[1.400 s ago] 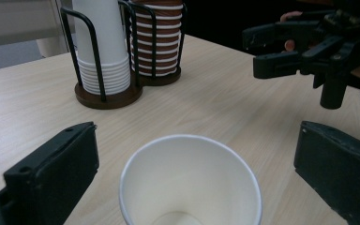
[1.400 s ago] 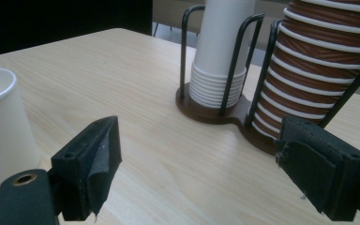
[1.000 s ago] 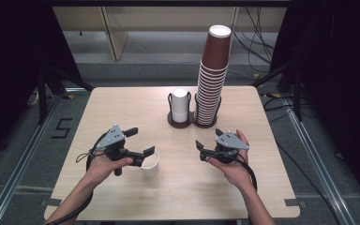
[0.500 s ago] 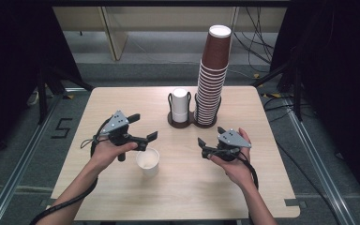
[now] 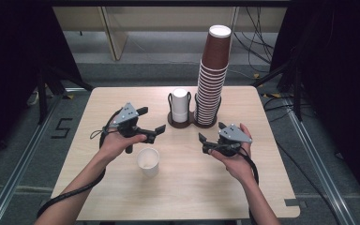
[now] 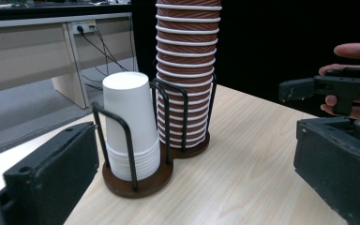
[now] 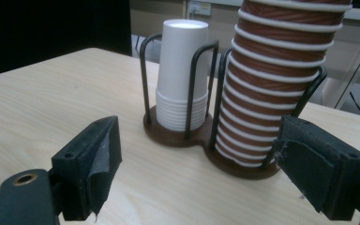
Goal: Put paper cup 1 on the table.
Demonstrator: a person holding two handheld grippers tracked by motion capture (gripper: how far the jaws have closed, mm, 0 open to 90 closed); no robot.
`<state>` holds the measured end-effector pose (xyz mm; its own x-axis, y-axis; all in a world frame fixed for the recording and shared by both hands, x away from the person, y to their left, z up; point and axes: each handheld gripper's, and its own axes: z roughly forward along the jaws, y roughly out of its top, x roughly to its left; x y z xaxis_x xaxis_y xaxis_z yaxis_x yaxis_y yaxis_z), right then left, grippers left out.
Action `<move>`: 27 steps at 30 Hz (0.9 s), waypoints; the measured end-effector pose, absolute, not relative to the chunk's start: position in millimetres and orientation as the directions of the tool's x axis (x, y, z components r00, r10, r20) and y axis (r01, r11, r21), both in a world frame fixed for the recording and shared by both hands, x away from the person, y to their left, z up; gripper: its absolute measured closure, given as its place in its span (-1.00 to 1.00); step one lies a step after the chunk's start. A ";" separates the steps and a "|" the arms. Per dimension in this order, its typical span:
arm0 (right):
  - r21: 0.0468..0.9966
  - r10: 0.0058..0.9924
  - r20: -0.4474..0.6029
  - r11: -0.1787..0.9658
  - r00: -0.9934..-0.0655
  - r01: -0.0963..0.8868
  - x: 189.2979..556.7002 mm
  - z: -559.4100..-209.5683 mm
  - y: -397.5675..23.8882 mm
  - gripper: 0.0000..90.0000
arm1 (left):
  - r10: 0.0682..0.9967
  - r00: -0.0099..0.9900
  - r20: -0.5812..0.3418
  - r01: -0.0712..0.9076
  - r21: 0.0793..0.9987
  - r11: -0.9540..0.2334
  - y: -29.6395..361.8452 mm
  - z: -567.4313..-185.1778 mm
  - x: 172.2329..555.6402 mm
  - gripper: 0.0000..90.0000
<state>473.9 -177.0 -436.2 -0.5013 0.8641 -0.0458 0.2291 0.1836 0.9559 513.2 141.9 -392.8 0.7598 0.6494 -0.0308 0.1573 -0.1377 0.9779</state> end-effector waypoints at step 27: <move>0.976 0.903 -0.006 0.099 -0.429 0.195 504.8 -387.1 -191.1 -0.64 | 0.611 0.791 0.028 0.077 0.987 -0.145 76.9 -358.8 555.9 -1.00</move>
<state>504.8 -191.1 -387.1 -0.4295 0.9031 -0.0062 0.1952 0.0995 0.9757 555.9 76.9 -358.8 0.7914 0.6106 0.0279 0.0767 -0.1445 0.9865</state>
